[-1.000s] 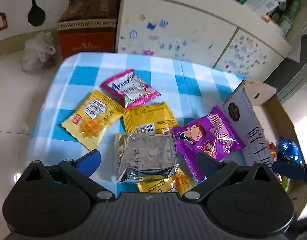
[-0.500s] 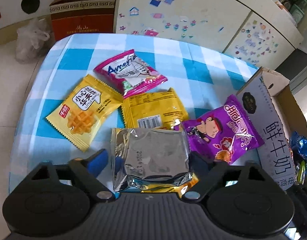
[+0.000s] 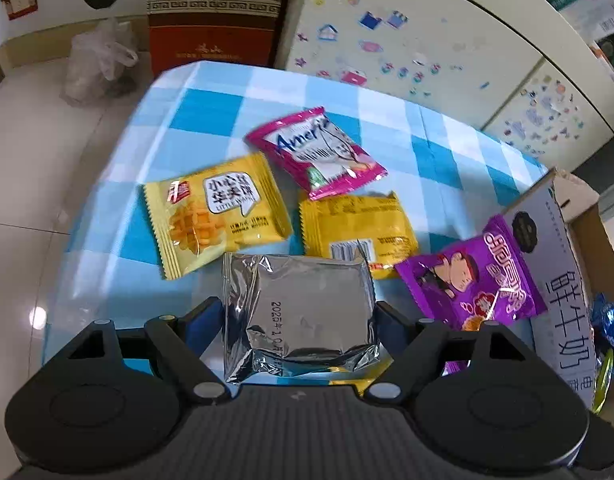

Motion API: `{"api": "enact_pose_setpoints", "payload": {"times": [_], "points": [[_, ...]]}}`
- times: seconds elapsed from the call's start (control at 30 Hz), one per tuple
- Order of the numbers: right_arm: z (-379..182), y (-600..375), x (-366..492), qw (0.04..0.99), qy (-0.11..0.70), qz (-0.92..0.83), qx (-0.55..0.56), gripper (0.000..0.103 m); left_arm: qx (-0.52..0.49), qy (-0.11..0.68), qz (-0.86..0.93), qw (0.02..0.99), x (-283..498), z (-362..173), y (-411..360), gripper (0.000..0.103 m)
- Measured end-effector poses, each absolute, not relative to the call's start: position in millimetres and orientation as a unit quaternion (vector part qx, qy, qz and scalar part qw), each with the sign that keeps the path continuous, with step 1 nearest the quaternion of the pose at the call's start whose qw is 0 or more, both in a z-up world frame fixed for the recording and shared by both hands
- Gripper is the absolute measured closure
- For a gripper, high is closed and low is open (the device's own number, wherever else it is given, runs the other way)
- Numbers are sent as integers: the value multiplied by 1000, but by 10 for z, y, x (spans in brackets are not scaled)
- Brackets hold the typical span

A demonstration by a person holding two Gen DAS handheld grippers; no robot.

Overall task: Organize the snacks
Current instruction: 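Grasp the silver foil bag with the left gripper while the right grasps the yellow bar bag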

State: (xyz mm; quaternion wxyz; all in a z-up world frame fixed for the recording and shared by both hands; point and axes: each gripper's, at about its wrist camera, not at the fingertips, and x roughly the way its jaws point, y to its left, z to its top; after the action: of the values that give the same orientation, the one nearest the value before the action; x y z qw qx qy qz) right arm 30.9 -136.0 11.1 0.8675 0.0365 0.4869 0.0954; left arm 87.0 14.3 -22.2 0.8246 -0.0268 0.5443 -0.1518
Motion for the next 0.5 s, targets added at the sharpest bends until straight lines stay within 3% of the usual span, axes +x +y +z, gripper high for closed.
{"api": "enact_pose_setpoints", "payload": {"times": [0.33, 0.5], "points": [[26, -1255, 356, 873, 480, 79, 12, 14, -27, 547, -148, 823, 869, -231, 153, 18], [40, -1274, 341, 877, 473, 76, 13, 28, -35, 552, -142, 821, 859, -237, 172, 18]]}}
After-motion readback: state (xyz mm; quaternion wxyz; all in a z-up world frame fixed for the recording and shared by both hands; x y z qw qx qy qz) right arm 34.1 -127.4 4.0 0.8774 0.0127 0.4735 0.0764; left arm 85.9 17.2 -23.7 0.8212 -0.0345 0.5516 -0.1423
